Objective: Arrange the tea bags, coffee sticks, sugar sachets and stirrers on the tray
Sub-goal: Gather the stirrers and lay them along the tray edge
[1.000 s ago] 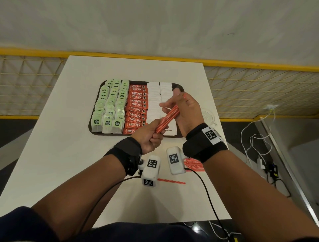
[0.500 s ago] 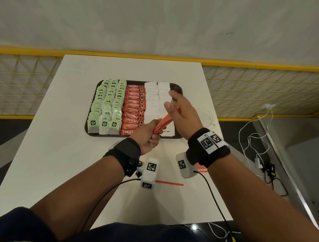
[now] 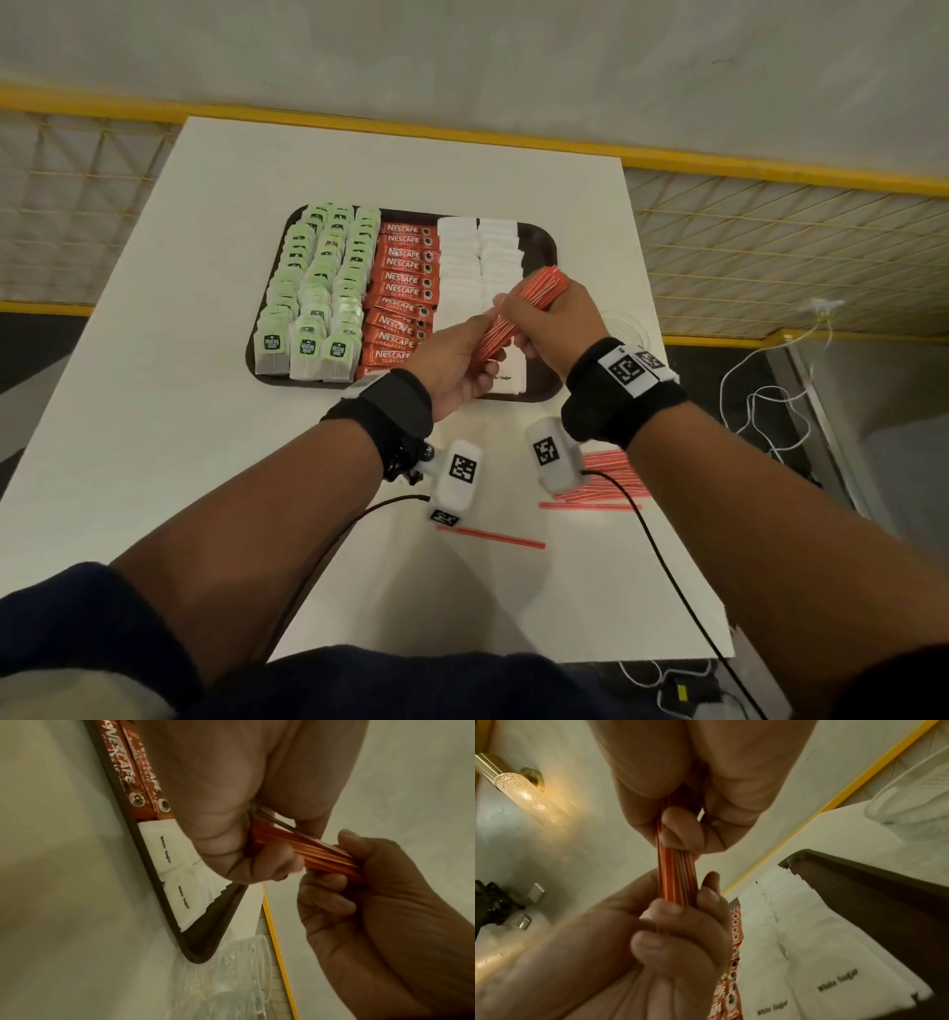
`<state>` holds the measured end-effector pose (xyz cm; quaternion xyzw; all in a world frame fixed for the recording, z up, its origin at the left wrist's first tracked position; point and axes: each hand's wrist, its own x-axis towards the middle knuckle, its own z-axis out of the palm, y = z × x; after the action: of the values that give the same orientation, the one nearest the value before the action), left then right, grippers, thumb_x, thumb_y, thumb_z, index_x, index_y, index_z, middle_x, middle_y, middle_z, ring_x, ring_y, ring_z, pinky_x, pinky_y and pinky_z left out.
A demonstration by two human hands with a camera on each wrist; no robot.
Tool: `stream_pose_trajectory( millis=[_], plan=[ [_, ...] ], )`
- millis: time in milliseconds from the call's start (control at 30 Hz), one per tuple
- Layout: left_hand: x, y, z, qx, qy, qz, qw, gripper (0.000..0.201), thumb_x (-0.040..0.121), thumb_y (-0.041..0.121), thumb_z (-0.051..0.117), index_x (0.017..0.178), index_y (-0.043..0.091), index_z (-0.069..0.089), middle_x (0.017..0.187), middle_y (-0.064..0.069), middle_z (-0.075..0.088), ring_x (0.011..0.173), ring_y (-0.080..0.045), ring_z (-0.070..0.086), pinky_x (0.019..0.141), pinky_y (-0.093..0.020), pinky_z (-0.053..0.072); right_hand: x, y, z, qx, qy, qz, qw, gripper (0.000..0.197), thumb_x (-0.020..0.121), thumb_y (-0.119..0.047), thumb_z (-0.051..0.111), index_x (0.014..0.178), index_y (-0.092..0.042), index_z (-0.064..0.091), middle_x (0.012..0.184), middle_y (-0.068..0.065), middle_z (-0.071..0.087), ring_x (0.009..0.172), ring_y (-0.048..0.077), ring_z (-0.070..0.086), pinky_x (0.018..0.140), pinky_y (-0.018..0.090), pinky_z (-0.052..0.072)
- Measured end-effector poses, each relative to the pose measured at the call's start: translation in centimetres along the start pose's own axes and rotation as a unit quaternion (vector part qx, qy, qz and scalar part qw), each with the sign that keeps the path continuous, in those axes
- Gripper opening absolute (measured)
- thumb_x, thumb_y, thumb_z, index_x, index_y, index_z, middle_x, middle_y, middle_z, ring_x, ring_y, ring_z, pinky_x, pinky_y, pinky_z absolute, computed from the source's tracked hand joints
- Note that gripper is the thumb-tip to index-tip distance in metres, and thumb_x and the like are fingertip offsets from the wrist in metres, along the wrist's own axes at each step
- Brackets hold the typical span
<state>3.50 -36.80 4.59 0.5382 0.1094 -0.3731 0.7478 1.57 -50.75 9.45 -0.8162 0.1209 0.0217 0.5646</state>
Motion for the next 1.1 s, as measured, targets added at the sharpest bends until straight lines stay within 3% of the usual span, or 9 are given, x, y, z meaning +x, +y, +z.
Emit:
stream_pose_trajectory(
  millis=[133,233,333,467,533,733,867,1000,1100],
  plan=[
    [0.9,1.0,-0.7,0.093,0.052,-0.004,0.994,0.052,0.099,0.055,0.041,0.116,0.011,0.062,0.105,-0.008,0.066,0.096,-0.021,0.065,0.083,-0.037,0.054,2.6,0.5,-1.3,-0.063,0.016,0.023,0.998,0.023,0.088,-0.024,0.068,0.087,-0.001,0.064,0.062,0.005,0.062,0.052,0.016,0.058,0.056,0.03,0.051],
    [1.4,1.1,-2.1,0.229,0.128,0.057,0.963,0.04,0.101,0.044,0.044,0.117,0.01,0.057,0.11,-0.008,0.061,0.098,-0.022,0.06,0.083,-0.036,0.051,4.8,1.6,-2.4,-0.166,0.01,0.062,0.984,0.018,0.084,-0.022,0.066,0.088,-0.005,0.065,0.074,0.009,0.066,0.064,0.023,0.064,0.067,0.038,0.058],
    [1.4,0.5,-4.2,0.462,0.113,0.126,0.87,0.027,0.098,0.036,0.055,0.116,0.016,0.058,0.105,-0.001,0.059,0.094,-0.017,0.058,0.08,-0.033,0.051,6.2,2.7,-2.4,-0.288,-0.006,0.09,0.953,0.019,0.083,-0.023,0.065,0.092,-0.006,0.065,0.091,0.01,0.068,0.084,0.028,0.067,0.078,0.037,0.057],
    [0.9,-0.6,-6.1,0.663,0.031,0.119,0.738,0.035,0.087,0.032,0.071,0.118,0.023,0.06,0.11,0.002,0.057,0.098,-0.017,0.057,0.086,-0.033,0.05,7.6,3.6,-1.3,-0.383,-0.033,0.114,0.916,0.022,0.086,-0.023,0.065,0.078,-0.011,0.05,0.084,0.007,0.057,0.084,0.028,0.063,0.069,0.031,0.05],
    [0.7,-0.8,-6.6,0.692,0.026,0.125,0.711,0.033,0.085,0.026,0.072,0.117,0.021,0.063,0.112,0.0,0.059,0.101,-0.019,0.057,0.091,-0.034,0.049,8.2,3.9,-1.0,-0.412,-0.052,0.134,0.9,0.024,0.088,-0.026,0.065,0.081,-0.009,0.049,0.089,0.009,0.056,0.081,0.026,0.056,0.07,0.03,0.047],
    [0.5,-0.8,-7.2,0.681,0.034,0.113,0.722,0.019,0.088,0.016,0.068,0.107,0.018,0.069,0.107,0.0,0.065,0.1,-0.019,0.061,0.087,-0.024,0.045,9.8,4.9,-0.2,-0.44,-0.073,0.187,0.875,0.034,0.09,-0.031,0.065,0.109,-0.005,0.055,0.097,0.011,0.056,0.083,0.027,0.056,0.07,0.029,0.041],
    [0.7,-0.8,-7.4,0.681,0.047,0.108,0.723,0.02,0.089,0.009,0.063,0.107,0.016,0.071,0.108,-0.001,0.067,0.101,-0.019,0.061,0.082,-0.02,0.038,10.2,4.9,0.2,-0.483,-0.094,0.181,0.852,0.04,0.093,-0.028,0.062,0.122,0.0,0.055,0.111,0.015,0.059,0.106,0.032,0.061,0.076,0.032,0.043],
    [0.9,-1.0,-7.5,0.681,0.048,0.105,0.724,0.02,0.089,0.009,0.062,0.104,0.018,0.071,0.106,0.0,0.068,0.099,-0.019,0.061,0.08,-0.021,0.036,10.4,5.1,0.4,-0.512,-0.113,0.177,0.833,0.033,0.095,-0.026,0.059,0.115,0.0,0.06,0.092,0.012,0.054,0.096,0.031,0.061,0.077,0.032,0.045],
    [0.8,-1.0,-7.5,0.679,0.046,0.108,0.725,0.019,0.09,0.01,0.061,0.104,0.017,0.071,0.105,-0.001,0.068,0.097,-0.018,0.06,0.08,-0.02,0.036,10.6,5.3,0.2,-0.493,-0.092,0.187,0.845,0.03,0.092,-0.027,0.064,0.109,-0.003,0.061,0.079,0.008,0.051,0.08,0.027,0.055,0.071,0.029,0.043]
  ],
)
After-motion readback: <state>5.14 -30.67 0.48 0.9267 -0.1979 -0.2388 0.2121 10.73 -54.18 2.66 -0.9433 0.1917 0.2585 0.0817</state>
